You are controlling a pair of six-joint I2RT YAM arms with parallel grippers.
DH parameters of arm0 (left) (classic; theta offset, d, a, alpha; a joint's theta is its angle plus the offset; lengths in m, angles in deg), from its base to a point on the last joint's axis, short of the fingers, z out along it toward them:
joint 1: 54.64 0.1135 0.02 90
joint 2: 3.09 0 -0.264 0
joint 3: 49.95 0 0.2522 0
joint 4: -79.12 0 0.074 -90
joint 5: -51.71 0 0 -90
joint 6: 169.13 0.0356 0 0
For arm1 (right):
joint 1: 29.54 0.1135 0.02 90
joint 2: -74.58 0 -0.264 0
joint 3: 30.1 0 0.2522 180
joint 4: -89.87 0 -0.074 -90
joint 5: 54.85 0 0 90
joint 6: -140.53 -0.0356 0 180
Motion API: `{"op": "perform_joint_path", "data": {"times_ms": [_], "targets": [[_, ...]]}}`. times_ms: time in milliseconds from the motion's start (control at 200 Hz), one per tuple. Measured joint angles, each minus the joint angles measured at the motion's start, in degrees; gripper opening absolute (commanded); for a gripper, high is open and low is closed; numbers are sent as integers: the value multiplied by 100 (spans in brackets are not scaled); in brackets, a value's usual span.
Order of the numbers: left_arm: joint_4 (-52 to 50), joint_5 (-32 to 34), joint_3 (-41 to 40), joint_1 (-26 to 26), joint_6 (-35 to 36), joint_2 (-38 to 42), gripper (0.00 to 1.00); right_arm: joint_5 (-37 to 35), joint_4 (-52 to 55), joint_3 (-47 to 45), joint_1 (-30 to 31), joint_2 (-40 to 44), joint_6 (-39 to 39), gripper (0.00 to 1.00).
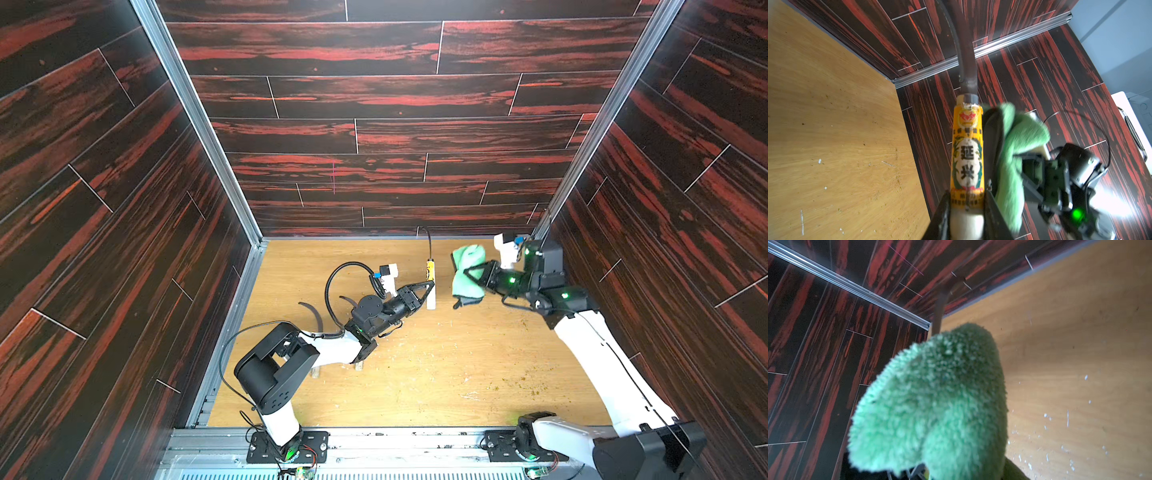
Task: Wipe small sickles with rags
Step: Wipe the small sickle.
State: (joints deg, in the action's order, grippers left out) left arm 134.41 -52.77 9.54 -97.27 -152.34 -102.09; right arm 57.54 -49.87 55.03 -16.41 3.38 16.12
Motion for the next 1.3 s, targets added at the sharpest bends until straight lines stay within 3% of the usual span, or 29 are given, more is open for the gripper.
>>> {"op": "perform_joint_path", "data": {"times_ms": [215,421,751,1032,1298], "targets": [[-63,-107,2,-4,35,7,0,431,-306,44,9,-726,17,0],[-177,-177,107,-28,35,2,0,673,-564,44,302,-901,46,0],[-308,-157,282,13,33,-151,0,181,-1023,-321,754,-901,103,0],[-509,-136,282,61,114,-186,0,-520,-1126,-1095,1143,-350,-55,0],[-605,-210,439,131,280,-186,0,-452,-605,-1786,1659,221,-160,0]]}}
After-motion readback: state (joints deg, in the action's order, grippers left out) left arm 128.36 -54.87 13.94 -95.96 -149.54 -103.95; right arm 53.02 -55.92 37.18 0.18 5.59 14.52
